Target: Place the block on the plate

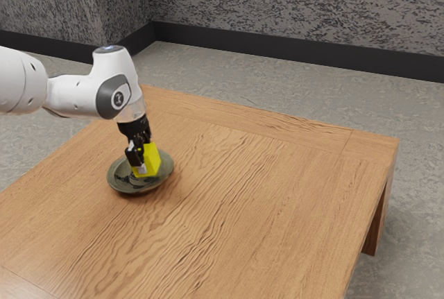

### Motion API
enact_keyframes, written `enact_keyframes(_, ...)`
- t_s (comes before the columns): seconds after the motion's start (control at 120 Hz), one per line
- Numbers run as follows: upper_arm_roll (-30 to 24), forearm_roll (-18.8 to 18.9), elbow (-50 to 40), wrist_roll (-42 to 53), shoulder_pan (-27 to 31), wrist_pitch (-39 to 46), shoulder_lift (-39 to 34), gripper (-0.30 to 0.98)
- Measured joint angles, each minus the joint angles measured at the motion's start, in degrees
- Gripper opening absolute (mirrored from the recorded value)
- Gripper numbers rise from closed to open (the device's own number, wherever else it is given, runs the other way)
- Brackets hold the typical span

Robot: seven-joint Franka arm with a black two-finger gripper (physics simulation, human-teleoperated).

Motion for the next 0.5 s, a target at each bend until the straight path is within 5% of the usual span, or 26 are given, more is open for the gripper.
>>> enact_keyframes(0.5,2.63,0.89,8.17,0.45,0.44,-0.15,9.78,0.27)
